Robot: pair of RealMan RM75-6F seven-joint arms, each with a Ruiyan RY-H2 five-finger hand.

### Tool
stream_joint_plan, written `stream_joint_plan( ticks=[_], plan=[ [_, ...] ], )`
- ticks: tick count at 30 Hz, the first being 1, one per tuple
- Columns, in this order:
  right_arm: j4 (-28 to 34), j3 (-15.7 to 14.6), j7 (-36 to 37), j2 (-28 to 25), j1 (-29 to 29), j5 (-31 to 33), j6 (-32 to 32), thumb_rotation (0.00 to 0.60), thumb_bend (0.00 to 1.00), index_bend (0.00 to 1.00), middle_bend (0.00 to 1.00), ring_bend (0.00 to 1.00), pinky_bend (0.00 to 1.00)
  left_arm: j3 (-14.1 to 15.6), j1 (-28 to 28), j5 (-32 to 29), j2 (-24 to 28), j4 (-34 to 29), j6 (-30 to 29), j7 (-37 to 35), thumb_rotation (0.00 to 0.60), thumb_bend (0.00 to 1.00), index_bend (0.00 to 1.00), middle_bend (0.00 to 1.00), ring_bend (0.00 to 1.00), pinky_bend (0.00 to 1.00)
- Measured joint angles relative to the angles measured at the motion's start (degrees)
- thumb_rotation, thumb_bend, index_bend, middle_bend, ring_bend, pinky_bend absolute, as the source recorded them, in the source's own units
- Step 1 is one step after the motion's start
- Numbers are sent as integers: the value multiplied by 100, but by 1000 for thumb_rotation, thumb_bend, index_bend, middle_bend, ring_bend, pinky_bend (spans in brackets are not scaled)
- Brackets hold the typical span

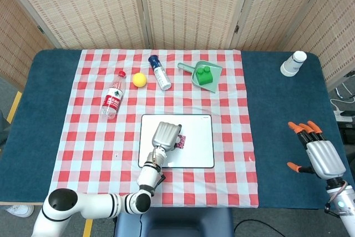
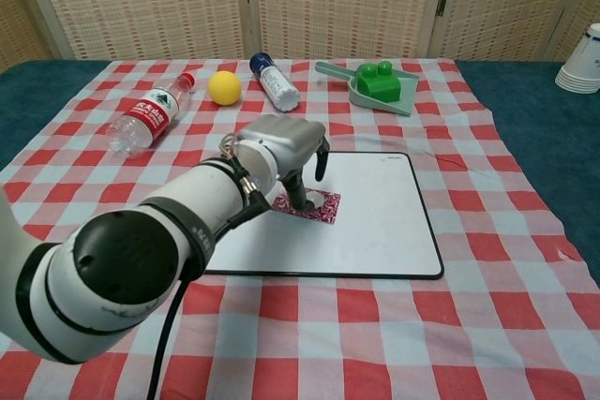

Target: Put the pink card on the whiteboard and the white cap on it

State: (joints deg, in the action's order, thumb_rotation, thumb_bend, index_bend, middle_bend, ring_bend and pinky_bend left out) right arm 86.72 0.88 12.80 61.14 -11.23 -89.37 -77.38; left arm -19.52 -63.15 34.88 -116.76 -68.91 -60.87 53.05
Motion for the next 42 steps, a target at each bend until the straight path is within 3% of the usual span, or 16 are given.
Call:
stream_joint_plan(
  ticks=[9, 16, 18, 19, 21, 23, 25, 26, 29, 32, 34, 42],
  plan=[
    [-14, 5, 35, -11, 9, 8, -7, 600, 26, 29, 153, 52, 63, -6, 57, 72, 212, -312, -138, 39, 600, 258, 422, 1000, 1000, 1000],
    [-11, 6, 14, -6, 13, 4, -15, 600, 27, 29, 153, 52, 63, -26, 224, 152, 860, -1175, -551, 243, 600, 264, 455, 995, 1000, 1000],
    [0, 1, -18, 1, 14, -6, -18, 600, 27, 29, 153, 52, 62, -4, 343, 196, 1137, -1513, -743, 285, 600, 265, 452, 934, 980, 995],
    [9, -3, -42, 6, 16, -18, -24, 600, 27, 29, 153, 52, 63, 24, 436, 237, 1299, -1685, -841, 267, 600, 266, 431, 853, 916, 965],
    [32, -15, -121, 23, 22, -40, -35, 600, 27, 29, 153, 52, 63, 157, 738, 464, 1739, -2065, -1035, 45, 600, 265, 337, 598, 660, 804],
    [56, -31, -200, 43, 21, -56, -24, 600, 27, 29, 153, 52, 63, 355, 1039, 879, 2126, -2289, -1081, -457, 600, 257, 181, 282, 310, 506],
    [70, -38, -256, 61, 15, -58, -1, 600, 27, 29, 153, 52, 63, 581, 1329, 1377, 2373, -2369, -1093, -1076, 600, 244, 69, 109, 103, 296],
    [77, -38, -286, 70, 10, -51, 14, 600, 27, 29, 153, 52, 63, 761, 1545, 1767, 2534, -2383, -1140, -1551, 600, 238, 35, 63, 48, 228],
    [92, -30, -337, 86, 3, -17, 39, 600, 27, 29, 153, 52, 63, 1293, 2192, 2821, 2913, -2271, -1366, -2787, 600, 226, 2, 16, 2, 137],
    [101, -21, -368, 92, 6, -2, 32, 600, 27, 29, 153, 52, 63, 1842, 2970, 3679, 3234, -1899, -1669, -3855, 600, 217, 0, 2, 0, 109],
    [104, -14, -379, 96, 12, -1, 11, 600, 27, 29, 153, 52, 63, 2074, 3407, 3948, 3348, -1543, -1892, -4295, 600, 212, 0, 3, 0, 104],
    [119, 77, -475, 129, 83, 84, -187, 600, 27, 33, 152, 52, 63, 2411, 4473, 4439, 3402, -252, -2741, -5702, 600, 209, 22, 31, 0, 108]
  ],
)
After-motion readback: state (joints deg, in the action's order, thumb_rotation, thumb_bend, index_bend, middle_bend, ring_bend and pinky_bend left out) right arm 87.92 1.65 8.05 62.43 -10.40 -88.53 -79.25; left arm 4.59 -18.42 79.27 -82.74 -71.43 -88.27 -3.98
